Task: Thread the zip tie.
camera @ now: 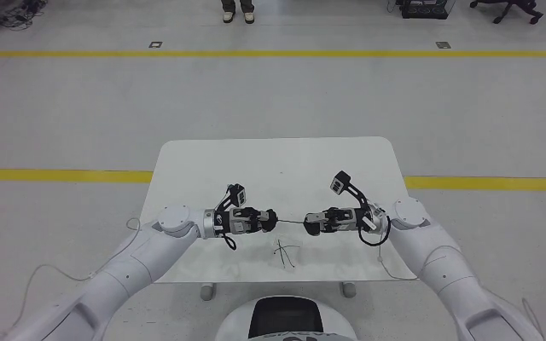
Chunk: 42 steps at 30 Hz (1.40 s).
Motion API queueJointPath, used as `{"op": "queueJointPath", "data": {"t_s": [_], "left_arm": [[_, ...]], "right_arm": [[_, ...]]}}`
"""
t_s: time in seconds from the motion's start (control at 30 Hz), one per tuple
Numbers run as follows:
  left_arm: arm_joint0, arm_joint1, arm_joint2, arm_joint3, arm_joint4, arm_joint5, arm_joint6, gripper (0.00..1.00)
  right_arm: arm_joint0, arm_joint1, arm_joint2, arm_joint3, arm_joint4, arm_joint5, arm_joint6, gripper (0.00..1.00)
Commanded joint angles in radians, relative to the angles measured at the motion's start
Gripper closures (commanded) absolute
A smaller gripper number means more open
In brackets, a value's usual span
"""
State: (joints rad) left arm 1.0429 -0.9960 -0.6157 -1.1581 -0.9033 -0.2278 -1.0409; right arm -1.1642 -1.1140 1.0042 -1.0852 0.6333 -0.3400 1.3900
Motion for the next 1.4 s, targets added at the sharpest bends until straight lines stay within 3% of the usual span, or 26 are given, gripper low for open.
{"op": "queueJointPath", "data": {"t_s": [0.0, 0.27, 0.53, 0.7, 0.9, 0.93, 0.97, 1.0, 1.37], "left_arm": [[0.001, -0.002, -0.002, 0.000, 0.003, 0.002, -0.002, 1.00], [0.005, -0.008, -0.013, 0.005, 0.011, 0.009, -0.010, 1.00], [0.009, -0.013, -0.023, 0.008, 0.019, 0.013, -0.018, 1.00], [0.011, -0.017, -0.029, 0.009, 0.024, 0.017, -0.025, 1.00], [0.012, -0.020, -0.036, 0.011, 0.035, 0.022, -0.028, 1.00], [0.012, -0.021, -0.037, 0.012, 0.039, 0.021, -0.023, 0.82], [0.012, -0.021, -0.039, 0.013, 0.043, 0.020, -0.017, 0.24], [0.013, -0.022, -0.040, 0.012, 0.045, 0.022, -0.013, 0.00], [0.023, -0.029, -0.053, -0.001, 0.049, 0.011, -0.014, 0.00]], "right_arm": [[0.000, 0.000, 0.000, 0.001, 0.000, 0.000, 0.000, 0.78], [0.008, -0.003, -0.006, 0.014, 0.000, 0.000, 0.000, 0.89], [0.013, -0.005, -0.009, 0.023, -0.001, 0.000, 0.000, 0.91], [0.014, -0.006, -0.007, 0.026, -0.006, 0.000, 0.000, 1.00], [0.013, -0.008, -0.003, 0.028, -0.015, 0.000, 0.000, 1.00], [0.013, -0.008, -0.002, 0.028, -0.016, 0.000, 0.000, 1.00], [0.013, -0.009, -0.001, 0.028, -0.015, 0.000, 0.000, 1.00], [0.012, -0.009, 0.001, 0.028, -0.011, 0.000, 0.000, 1.00], [0.008, -0.008, -0.016, 0.020, 0.040, 0.000, 0.000, 1.00]]}}
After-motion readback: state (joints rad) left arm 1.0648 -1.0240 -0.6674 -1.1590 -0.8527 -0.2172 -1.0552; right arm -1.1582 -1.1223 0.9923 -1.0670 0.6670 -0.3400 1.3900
